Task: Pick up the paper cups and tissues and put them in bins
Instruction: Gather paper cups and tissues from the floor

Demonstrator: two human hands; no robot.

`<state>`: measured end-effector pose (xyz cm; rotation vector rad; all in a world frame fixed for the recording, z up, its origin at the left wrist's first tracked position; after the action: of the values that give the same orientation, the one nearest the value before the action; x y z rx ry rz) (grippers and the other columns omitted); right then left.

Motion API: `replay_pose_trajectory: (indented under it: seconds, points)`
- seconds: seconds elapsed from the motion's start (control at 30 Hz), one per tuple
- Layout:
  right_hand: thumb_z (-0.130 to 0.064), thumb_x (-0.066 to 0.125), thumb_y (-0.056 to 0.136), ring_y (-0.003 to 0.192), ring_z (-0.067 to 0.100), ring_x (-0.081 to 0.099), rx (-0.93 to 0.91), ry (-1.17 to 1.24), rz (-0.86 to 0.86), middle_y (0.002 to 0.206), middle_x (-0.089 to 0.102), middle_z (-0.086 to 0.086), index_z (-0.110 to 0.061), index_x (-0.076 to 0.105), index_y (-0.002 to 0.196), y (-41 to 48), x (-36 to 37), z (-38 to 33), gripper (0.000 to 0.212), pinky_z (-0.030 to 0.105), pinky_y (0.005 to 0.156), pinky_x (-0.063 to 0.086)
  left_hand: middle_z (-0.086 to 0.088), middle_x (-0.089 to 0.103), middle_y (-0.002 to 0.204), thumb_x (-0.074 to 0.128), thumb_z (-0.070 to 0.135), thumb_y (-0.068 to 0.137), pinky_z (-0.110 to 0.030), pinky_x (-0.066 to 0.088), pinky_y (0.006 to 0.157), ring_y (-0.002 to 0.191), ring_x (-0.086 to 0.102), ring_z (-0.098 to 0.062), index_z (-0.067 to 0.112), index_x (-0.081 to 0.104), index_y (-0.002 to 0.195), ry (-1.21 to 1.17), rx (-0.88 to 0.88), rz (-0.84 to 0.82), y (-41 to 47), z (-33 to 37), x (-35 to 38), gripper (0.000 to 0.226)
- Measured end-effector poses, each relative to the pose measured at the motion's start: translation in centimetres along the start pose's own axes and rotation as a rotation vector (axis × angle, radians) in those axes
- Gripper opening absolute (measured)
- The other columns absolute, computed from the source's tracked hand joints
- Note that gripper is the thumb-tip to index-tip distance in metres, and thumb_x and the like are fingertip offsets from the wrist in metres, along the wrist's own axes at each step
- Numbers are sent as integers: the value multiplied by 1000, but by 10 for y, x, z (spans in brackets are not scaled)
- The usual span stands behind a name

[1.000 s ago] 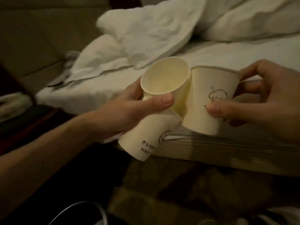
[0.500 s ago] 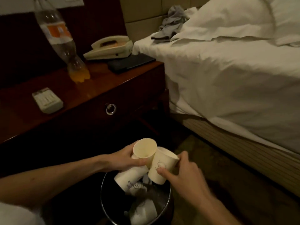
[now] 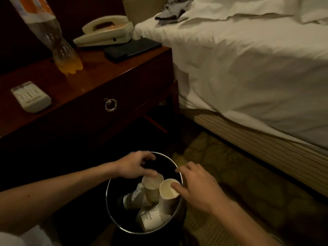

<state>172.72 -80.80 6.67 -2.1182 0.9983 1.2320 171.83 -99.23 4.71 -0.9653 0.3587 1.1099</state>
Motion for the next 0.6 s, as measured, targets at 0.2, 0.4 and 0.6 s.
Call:
replay_pose_trajectory:
  seconds: [0.2,0.4,0.6]
  points:
    - [-57,55,88,65,-3,55,106,58,73,73,55,-14,-37,47,80,-27,-102,39,23,15,46,35,11,49,52,68,41,89,-25,39,52,50,45,-2,24,52,57,19,342,217,3,141,-57,39]
    - [-61,59,80,58,1,53,390,-251,-104,67,60,-19,-28,51,69,-144,-201,148,36,19,50,36,11,40,49,65,38,92,-23,33,49,47,38,-2,18,45,57,20,710,97,12,300,14,45]
    - [-50,68,80,56,3,54,778,-104,93,62,59,-16,-26,56,68,-346,-258,256,29,30,55,42,11,42,57,60,41,94,-31,34,54,54,39,-3,13,53,68,-112,998,-189,18,465,191,39]
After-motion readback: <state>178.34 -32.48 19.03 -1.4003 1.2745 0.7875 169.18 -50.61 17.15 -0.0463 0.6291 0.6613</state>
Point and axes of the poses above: each hand's wrist, its own y-axis towards the middle knuckle, its own x-axis out of the palm, z = x × y, the point moved 9 cm from there along y, towards the middle knuckle
